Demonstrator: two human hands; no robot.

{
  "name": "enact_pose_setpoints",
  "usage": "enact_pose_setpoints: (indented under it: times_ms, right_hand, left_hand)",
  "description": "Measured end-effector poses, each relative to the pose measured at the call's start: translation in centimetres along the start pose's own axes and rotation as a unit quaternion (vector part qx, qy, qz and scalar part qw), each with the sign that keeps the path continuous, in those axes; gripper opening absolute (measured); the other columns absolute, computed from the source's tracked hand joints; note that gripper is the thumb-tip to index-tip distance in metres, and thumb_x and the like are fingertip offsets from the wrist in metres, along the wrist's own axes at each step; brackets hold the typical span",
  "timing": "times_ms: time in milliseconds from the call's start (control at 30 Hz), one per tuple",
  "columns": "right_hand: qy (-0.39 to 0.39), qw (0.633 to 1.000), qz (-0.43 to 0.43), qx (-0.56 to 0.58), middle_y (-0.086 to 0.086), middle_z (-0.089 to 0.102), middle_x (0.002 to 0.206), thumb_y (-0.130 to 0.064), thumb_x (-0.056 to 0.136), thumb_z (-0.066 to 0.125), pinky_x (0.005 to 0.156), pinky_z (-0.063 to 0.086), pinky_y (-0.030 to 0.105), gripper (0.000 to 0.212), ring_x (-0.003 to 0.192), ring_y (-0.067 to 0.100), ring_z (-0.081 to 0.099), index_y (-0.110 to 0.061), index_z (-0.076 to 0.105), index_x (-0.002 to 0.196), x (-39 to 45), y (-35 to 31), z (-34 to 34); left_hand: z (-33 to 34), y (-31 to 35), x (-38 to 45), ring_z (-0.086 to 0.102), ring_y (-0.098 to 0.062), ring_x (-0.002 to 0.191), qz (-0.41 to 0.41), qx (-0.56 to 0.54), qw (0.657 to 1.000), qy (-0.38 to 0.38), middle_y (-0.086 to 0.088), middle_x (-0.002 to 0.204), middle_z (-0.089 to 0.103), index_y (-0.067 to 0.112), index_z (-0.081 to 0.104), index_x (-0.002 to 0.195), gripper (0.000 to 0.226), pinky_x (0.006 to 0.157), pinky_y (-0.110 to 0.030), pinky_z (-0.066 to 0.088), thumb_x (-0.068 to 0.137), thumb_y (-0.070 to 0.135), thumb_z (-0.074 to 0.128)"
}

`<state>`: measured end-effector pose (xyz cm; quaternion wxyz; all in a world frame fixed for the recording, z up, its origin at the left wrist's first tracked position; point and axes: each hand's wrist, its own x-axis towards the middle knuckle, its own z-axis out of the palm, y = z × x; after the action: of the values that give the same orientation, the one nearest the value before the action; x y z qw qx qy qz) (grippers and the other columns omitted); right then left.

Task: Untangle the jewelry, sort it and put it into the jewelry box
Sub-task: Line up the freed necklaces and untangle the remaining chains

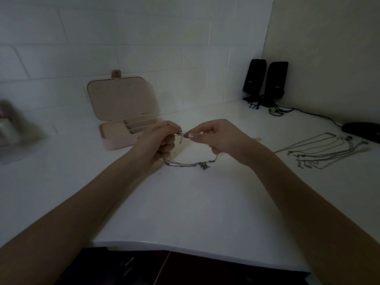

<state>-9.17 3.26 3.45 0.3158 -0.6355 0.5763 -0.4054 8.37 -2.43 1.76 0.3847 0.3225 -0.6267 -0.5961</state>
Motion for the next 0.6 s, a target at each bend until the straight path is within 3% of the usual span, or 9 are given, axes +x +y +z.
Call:
enact_pose_setpoints:
  times_ms: [167, 367, 600]
  right_hand:
    - [-0.013, 1.0, 0.008, 0.022, -0.009, 0.028, 0.04, -0.032, 0.08, 0.074, 0.04, 0.015, 0.019, 0.017, 0.041, 0.011, 0.016, -0.019, 0.076, 0.091, -0.38, -0.49, 0.47]
    - [0.001, 1.0, 0.025, 0.018, -0.012, 0.03, 0.036, -0.028, 0.081, 0.074, 0.039, 0.014, 0.018, 0.011, 0.04, 0.01, 0.016, -0.018, 0.074, 0.084, -0.29, -0.59, 0.49]
    - [0.016, 0.999, 0.045, 0.019, -0.009, 0.027, 0.043, -0.028, 0.083, 0.071, 0.04, 0.016, 0.019, 0.013, 0.037, 0.008, 0.02, -0.016, 0.073, 0.087, 0.25, -0.42, -0.2]
  left_hand:
    - [0.04, -0.11, -0.07, 0.017, -0.007, 0.042, -0.007, -0.022, 0.999, -0.027, 0.007, 0.048, 0.024, 0.017, 0.054, 0.071, 0.025, 0.043, -0.022, 0.008, 0.095, 0.015, 0.046]
    - [-0.05, -0.25, 0.02, 0.016, -0.006, 0.039, -0.014, -0.027, 0.999, -0.037, 0.008, 0.046, 0.022, 0.017, 0.058, 0.075, 0.024, 0.04, -0.019, 0.009, 0.094, 0.009, 0.045]
    - [0.19, -0.23, -0.04, 0.021, -0.004, 0.033, 0.025, 0.008, 0.999, 0.03, 0.01, 0.042, 0.029, 0.015, 0.056, 0.081, 0.019, 0.034, -0.01, 0.017, 0.096, 0.01, 0.046]
